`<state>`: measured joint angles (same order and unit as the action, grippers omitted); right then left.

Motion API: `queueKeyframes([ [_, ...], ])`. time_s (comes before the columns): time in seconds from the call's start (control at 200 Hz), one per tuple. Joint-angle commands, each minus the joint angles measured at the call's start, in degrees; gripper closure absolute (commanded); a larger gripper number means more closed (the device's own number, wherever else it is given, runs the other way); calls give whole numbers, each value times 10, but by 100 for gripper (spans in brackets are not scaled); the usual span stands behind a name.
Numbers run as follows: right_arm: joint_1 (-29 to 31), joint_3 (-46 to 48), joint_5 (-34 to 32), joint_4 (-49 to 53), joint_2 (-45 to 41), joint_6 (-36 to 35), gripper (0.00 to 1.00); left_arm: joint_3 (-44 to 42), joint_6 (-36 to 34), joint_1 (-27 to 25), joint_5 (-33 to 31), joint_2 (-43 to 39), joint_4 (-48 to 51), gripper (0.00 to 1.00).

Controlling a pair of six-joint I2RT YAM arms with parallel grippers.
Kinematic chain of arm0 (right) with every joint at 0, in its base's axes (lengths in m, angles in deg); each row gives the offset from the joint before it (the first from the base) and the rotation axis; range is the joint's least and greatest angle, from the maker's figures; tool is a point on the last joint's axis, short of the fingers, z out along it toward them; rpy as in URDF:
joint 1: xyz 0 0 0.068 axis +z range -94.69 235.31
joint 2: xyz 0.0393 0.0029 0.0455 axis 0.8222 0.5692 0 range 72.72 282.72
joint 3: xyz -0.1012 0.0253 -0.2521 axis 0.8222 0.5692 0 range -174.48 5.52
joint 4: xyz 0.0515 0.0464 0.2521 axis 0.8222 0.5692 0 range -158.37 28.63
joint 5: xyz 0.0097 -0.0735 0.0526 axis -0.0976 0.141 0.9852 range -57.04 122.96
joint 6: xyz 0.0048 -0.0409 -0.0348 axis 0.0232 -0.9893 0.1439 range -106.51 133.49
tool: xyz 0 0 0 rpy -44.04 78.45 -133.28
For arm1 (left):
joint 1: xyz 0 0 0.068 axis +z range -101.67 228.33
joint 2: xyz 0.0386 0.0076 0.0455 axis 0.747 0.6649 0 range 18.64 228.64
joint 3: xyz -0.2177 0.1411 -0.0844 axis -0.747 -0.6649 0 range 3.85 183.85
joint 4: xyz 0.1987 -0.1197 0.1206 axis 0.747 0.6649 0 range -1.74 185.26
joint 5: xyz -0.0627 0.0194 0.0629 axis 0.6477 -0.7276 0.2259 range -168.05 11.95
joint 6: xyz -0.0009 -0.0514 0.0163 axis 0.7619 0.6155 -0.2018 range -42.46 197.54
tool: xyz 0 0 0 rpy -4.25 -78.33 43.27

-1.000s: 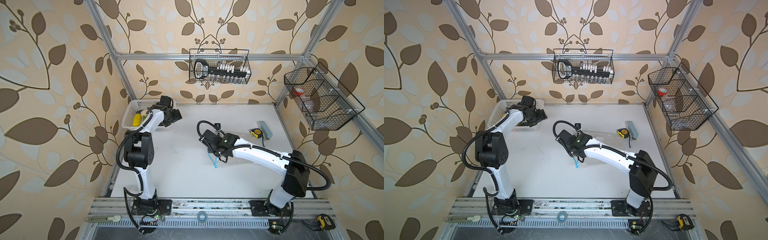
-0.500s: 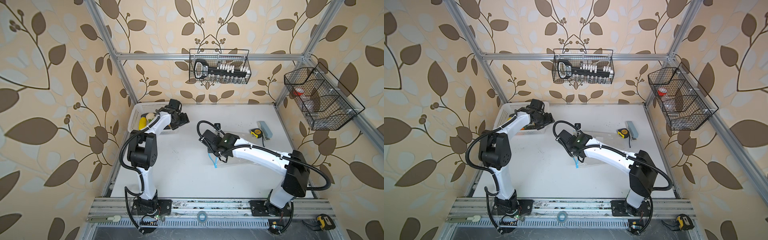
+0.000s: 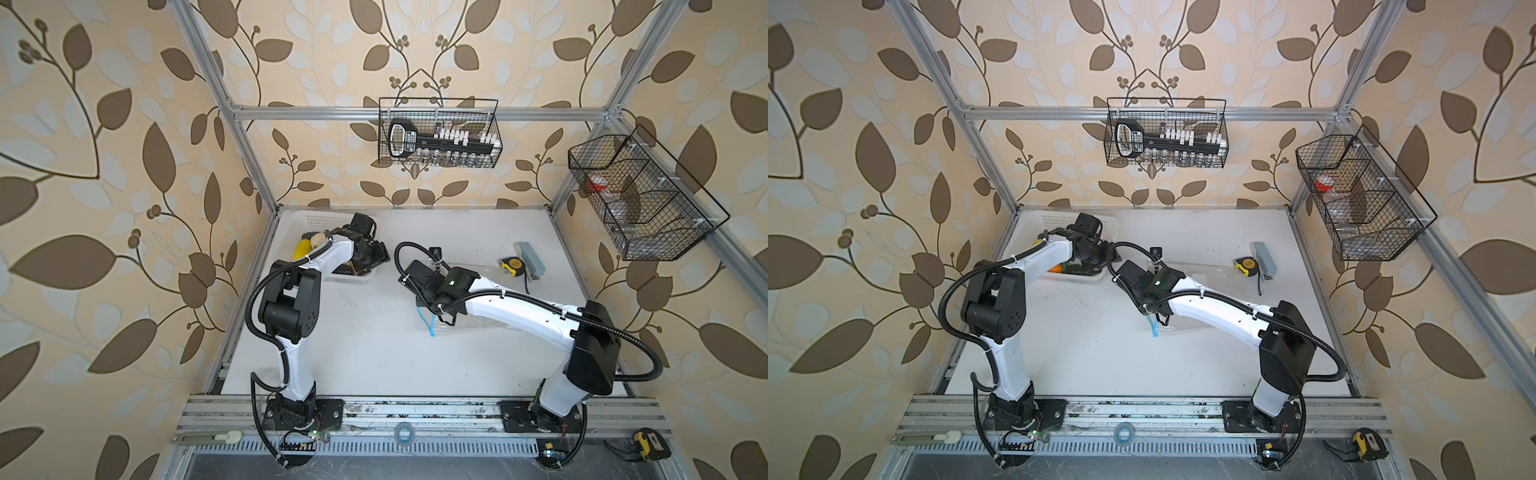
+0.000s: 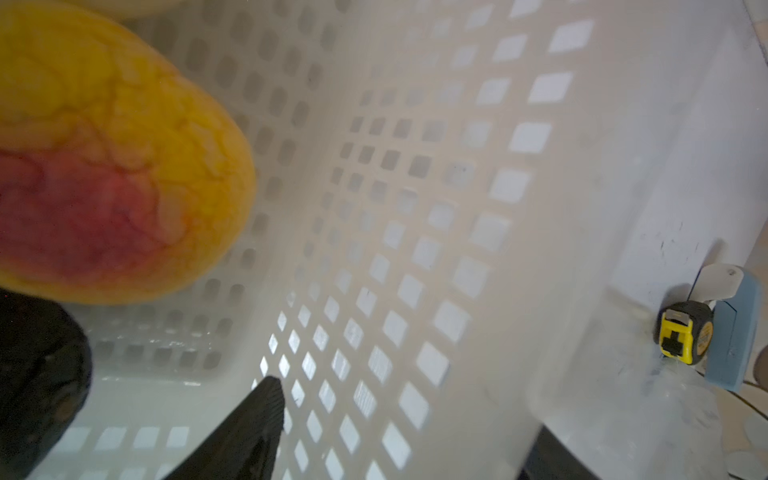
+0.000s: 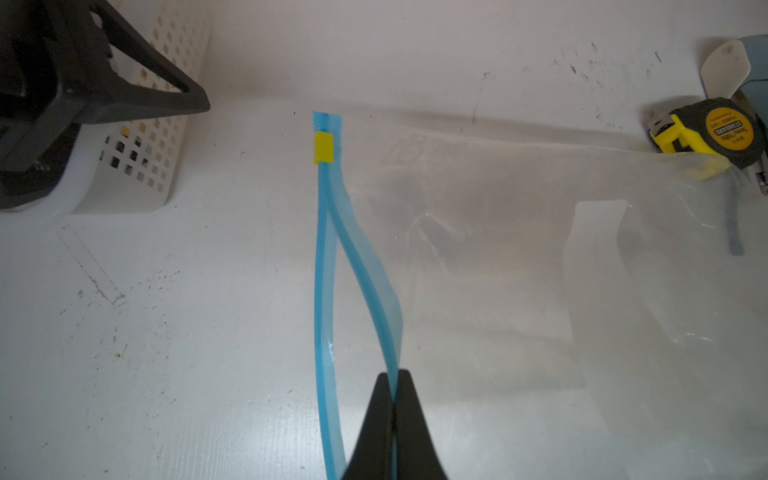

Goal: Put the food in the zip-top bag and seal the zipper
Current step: 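Lower the left gripper into the basket while the right holds the zipper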

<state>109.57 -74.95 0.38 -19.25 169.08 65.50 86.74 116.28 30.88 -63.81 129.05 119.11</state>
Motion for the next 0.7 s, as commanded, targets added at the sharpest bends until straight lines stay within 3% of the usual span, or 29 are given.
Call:
queueKeyframes([
  [0.0,2,14,-8,4,-18,4,100,-5,39,-24,15,-35,-20,25],
  [0.395,3,20,-8,4,-23,10,100,-25,151,-59,-9,-38,-74,28],
  [0.695,4,21,-10,7,-25,12,100,-14,196,-80,-36,-28,-89,28],
])
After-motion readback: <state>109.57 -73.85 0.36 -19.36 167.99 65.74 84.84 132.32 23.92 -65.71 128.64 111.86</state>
